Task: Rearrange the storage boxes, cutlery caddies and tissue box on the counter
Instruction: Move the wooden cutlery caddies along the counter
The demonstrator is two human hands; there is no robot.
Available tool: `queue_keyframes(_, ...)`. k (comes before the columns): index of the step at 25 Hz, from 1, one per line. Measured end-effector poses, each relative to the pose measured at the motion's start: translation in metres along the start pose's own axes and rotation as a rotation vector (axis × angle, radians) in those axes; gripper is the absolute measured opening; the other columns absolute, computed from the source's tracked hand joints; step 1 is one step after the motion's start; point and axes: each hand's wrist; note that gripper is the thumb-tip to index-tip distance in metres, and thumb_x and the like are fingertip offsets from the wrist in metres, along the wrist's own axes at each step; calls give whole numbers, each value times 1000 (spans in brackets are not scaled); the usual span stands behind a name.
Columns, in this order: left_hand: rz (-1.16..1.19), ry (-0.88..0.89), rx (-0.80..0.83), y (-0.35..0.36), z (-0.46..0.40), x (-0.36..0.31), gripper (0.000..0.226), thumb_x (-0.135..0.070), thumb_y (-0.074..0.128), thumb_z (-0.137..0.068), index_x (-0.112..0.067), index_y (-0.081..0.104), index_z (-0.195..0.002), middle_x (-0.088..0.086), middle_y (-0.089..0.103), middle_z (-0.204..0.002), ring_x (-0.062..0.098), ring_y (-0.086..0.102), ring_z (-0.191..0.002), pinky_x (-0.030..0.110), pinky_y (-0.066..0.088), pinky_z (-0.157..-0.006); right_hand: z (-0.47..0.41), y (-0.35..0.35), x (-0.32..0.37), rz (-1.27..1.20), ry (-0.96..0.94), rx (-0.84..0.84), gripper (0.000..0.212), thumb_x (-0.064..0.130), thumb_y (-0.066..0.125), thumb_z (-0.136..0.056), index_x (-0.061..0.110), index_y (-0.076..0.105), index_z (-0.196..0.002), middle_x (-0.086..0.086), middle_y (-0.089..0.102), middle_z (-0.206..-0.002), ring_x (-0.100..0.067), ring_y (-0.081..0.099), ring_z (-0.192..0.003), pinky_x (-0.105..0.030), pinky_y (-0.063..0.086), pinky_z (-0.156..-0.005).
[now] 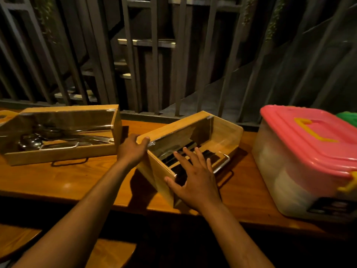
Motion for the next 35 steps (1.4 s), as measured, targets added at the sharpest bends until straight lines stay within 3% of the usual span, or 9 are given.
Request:
queue_keyframes(4,-98,0,-59,21,36,-8,42,-54,53,-90,-22,55,-118,4,64,-112,28,60,-98,38,46,-76,22,-33,-38,-107,6,60,72,64,57,-79,51,26,-143,22,13,-159,-7,-7,-148,-51,6,-118)
queue_keyframes(9,-247,45,-75,57,85,-28,56,-66,45,-86,-23,60,-119,7,67,-110,32,62,-95,37,46,-70,51,-79,-93,-81,41,142,67,54,60,-84,59,24,-140,27,12,-157,-4,-3,-148,-47,14,-120)
queue_keyframes(15,-330,94,-116,103,142,-55,62,-70,35,-87,-20,63,-110,7,67,-99,30,63,-86,38,52,-67,87,-98,-139,42,102,-30,60,38,52,-93,48,25,-146,18,20,-159,-9,17,-147,-39,26,-118)
queue_keyframes(19,-361,95,-164,118,162,-68,62,-67,34,-90,-16,62,-112,9,66,-101,31,63,-88,34,43,-61,98,-97,-149,29,125,-92,56,30,45,-97,38,25,-149,13,18,-161,-8,19,-147,-37,28,-117)
queue_keyframes(24,-398,72,-188,126,173,-76,63,-68,34,-90,-15,62,-110,9,65,-100,30,63,-87,35,47,-61,101,-92,-147,147,181,-152,56,26,42,-96,31,25,-150,8,19,-161,-23,20,-146,-43,27,-116)
queue_keyframes(30,-381,30,-177,126,182,-82,62,-64,33,-93,-13,58,-117,12,62,-107,31,61,-92,36,45,-65,100,-89,-153,176,172,-100,60,29,36,-97,34,11,-152,10,5,-163,-19,10,-149,-44,18,-120)
queue_keyframes(35,-192,147,45,95,188,-72,46,-48,45,-97,-23,53,-134,6,66,-121,26,62,-104,39,54,-80,102,-94,-143,187,193,-107,65,26,45,-92,31,18,-151,4,11,-163,-23,16,-148,-46,22,-118)
Point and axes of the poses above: each hand's wrist, its own z-axis away from the middle knuckle, its own y-axis out of the palm, x = y × z
